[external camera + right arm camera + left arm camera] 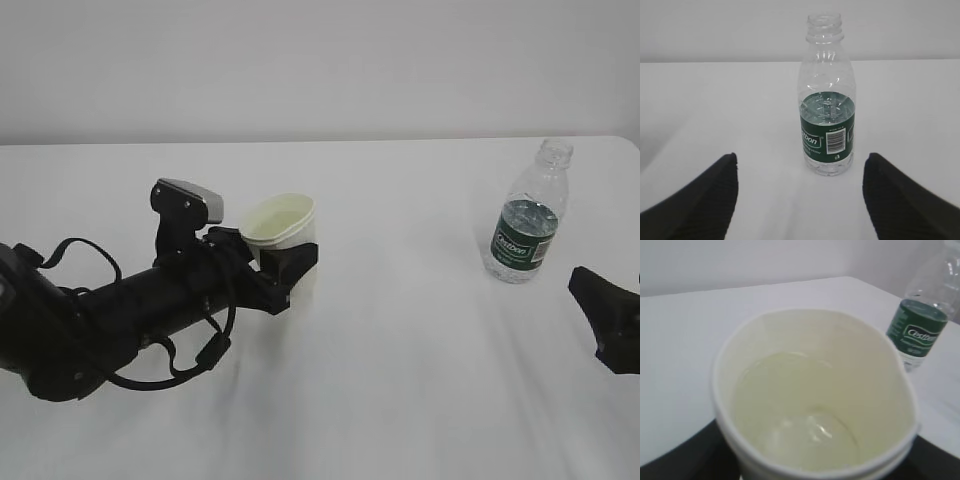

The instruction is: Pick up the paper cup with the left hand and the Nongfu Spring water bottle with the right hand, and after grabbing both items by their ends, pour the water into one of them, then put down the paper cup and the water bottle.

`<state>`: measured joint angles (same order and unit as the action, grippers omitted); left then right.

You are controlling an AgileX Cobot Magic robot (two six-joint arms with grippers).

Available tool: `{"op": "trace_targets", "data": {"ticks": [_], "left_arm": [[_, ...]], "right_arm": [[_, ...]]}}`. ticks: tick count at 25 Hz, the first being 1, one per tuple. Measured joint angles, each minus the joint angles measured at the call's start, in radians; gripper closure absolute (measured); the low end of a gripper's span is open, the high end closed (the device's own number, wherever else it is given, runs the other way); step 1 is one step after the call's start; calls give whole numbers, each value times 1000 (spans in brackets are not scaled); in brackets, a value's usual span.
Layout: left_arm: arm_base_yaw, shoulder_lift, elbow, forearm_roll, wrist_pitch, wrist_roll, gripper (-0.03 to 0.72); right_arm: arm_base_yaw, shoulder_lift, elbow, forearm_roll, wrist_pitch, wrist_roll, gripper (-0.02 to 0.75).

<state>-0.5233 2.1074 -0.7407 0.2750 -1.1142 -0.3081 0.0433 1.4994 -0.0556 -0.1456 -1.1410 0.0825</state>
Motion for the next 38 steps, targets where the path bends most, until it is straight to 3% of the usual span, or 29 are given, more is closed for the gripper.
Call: {"op": "trace_targets", "data": {"ticks": [7, 16, 27, 38], "left_arm": [[0, -42, 54, -112, -2, 113, 207], [0, -65, 110, -409, -4, 205, 207], [0, -65, 112, -628, -4, 293, 221], [26, -63, 78, -635, -4, 308, 223]], "right_arm": [[0, 0, 0, 0, 0, 0, 147], [0, 0, 0, 0, 0, 0, 148], [0, 0, 0, 0, 0, 0, 148], [0, 0, 0, 0, 0, 0, 148]]}}
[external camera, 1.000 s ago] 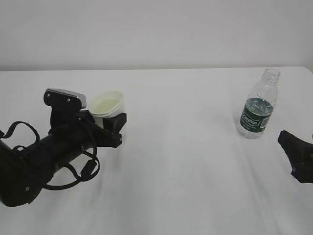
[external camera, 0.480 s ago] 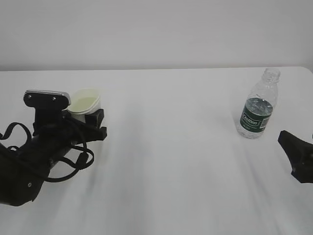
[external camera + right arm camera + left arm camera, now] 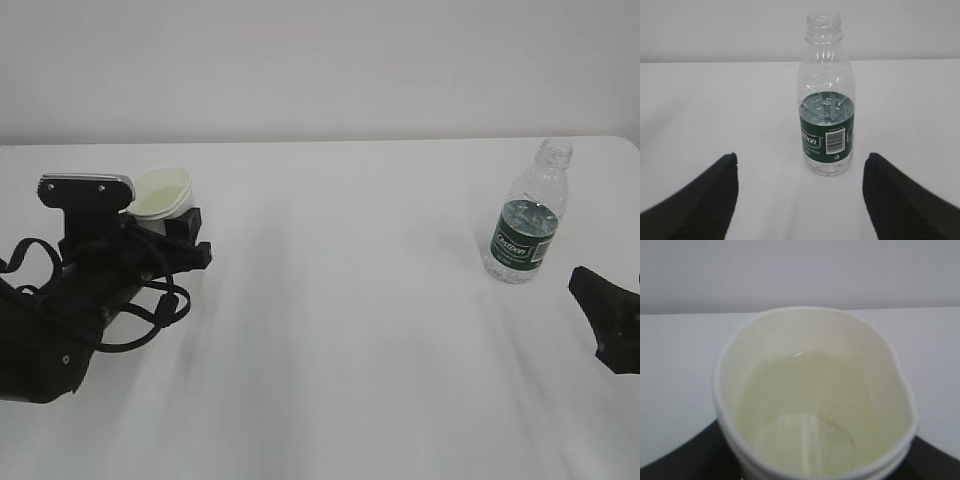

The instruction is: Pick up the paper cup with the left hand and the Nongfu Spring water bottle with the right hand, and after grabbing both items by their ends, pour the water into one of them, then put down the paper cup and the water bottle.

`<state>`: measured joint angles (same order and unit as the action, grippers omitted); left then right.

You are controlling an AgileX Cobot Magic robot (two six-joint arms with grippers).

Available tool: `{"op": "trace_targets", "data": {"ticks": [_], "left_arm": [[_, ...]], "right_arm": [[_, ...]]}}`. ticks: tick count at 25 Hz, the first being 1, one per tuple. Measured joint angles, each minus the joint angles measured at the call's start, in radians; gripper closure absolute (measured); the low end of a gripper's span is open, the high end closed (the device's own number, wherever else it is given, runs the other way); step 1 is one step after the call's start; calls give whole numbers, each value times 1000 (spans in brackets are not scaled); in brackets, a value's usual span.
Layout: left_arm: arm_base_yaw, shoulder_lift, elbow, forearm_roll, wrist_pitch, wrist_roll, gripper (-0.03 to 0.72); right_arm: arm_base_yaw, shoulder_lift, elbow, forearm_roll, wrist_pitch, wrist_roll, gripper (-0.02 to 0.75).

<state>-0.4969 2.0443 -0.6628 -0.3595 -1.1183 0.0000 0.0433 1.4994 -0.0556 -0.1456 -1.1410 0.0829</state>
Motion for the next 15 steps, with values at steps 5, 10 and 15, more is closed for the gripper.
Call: {"op": "trace_targets", "data": {"ticks": [5, 10, 15], "left_arm": [[29, 16, -7, 83, -3, 0, 223], [45, 17, -9, 158, -3, 0, 223], [56, 53, -27, 210, -3, 0, 223]], "right_arm": [[0, 0, 0, -10, 0, 0, 148], [0, 0, 0, -14, 0, 2, 148], [0, 0, 0, -19, 0, 2, 148]]}}
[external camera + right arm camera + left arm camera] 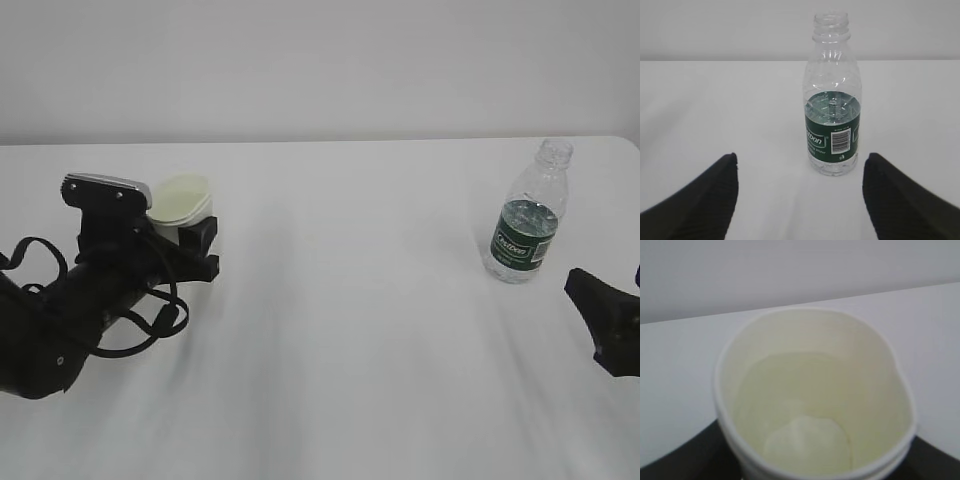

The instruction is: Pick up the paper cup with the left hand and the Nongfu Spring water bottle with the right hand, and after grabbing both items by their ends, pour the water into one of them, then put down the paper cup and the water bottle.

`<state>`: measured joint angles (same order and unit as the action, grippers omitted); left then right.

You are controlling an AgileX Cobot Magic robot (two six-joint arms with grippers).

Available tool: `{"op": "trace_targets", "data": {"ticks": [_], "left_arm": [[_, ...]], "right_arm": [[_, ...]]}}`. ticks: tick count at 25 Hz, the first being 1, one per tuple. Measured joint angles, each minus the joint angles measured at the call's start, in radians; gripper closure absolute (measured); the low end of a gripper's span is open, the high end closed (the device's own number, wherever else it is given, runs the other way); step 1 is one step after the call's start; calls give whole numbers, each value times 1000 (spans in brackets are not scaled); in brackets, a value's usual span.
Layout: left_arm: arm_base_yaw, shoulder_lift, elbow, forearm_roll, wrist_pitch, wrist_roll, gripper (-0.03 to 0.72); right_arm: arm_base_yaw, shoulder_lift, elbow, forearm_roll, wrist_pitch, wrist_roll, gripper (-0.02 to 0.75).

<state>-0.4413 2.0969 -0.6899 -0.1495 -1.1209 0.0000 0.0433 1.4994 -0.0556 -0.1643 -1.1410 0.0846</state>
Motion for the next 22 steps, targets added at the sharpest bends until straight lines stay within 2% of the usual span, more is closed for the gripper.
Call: {"op": "trace_targets", "data": {"ticks": [4, 22], "left_arm": [[0, 28, -22, 28, 0, 0, 223], [2, 139, -139, 30, 0, 0, 228]], "right_arm": [[0, 0, 0, 0, 0, 0, 148], [0, 0, 0, -8, 0, 0, 148]]}}
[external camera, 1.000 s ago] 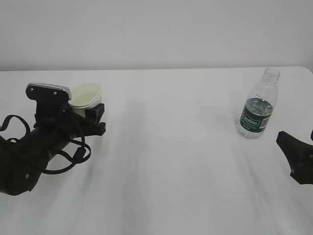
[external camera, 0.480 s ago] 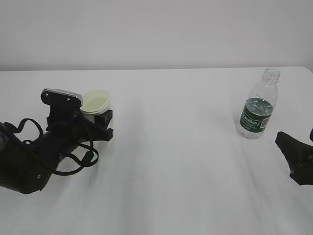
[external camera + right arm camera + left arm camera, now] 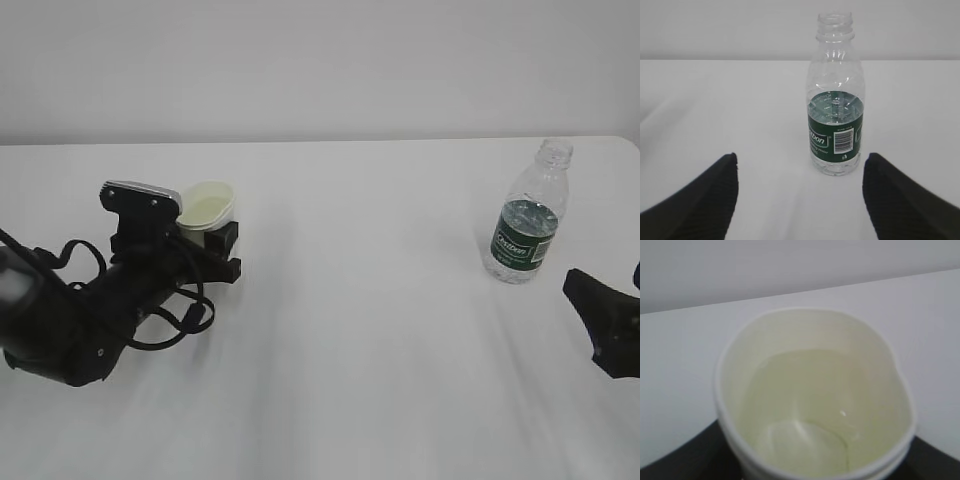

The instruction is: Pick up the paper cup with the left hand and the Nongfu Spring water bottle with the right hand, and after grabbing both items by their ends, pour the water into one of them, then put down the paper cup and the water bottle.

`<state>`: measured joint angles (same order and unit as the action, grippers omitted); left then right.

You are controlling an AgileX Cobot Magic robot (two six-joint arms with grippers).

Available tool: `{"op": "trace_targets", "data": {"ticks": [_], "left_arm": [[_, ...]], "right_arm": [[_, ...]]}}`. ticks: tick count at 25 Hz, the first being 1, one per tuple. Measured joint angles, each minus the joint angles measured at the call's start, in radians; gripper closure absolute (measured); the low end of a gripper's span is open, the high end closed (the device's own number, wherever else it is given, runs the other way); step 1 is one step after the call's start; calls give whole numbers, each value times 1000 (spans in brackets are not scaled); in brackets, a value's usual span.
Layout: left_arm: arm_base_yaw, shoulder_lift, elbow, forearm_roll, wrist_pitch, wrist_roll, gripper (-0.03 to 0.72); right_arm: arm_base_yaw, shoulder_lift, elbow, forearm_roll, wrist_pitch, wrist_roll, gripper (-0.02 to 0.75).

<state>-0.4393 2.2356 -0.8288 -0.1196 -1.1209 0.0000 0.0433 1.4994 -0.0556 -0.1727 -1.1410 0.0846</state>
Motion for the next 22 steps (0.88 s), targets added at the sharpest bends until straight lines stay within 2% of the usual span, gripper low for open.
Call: {"op": "trace_targets", "data": {"ticks": [22], "left_arm": [[0, 19, -18, 0, 0, 0, 230]], "right_arm": [[0, 0, 0, 0, 0, 0, 148]]}}
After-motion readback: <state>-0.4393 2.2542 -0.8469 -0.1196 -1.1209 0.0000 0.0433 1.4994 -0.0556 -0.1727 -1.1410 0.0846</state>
